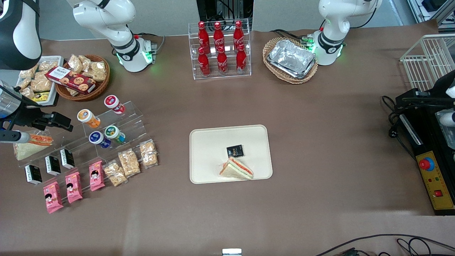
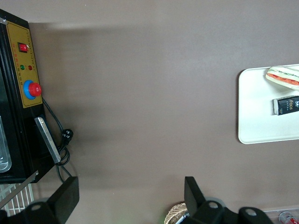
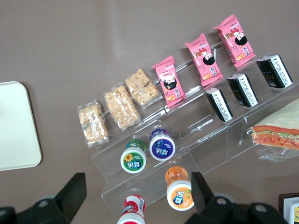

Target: Place green gum on tray

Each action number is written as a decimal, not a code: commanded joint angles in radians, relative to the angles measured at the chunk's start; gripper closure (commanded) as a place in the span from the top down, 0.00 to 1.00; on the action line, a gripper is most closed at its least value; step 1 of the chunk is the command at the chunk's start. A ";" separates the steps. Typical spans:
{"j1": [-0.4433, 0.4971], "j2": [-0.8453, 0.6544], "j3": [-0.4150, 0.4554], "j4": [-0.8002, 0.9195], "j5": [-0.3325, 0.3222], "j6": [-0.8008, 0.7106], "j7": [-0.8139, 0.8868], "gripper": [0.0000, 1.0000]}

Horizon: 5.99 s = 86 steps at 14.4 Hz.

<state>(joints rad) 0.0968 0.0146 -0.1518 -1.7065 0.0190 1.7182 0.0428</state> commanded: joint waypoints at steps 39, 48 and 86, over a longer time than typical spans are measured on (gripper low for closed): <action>0.069 0.010 0.029 -0.601 -0.054 0.616 -0.072 1.00; 0.070 -0.005 0.029 -0.633 -0.054 0.618 -0.064 1.00; 0.050 -0.068 -0.009 -0.170 -0.039 0.017 -0.124 1.00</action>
<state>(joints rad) 0.1572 -0.0772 -0.1459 -2.0344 -0.0234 1.8966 -0.0719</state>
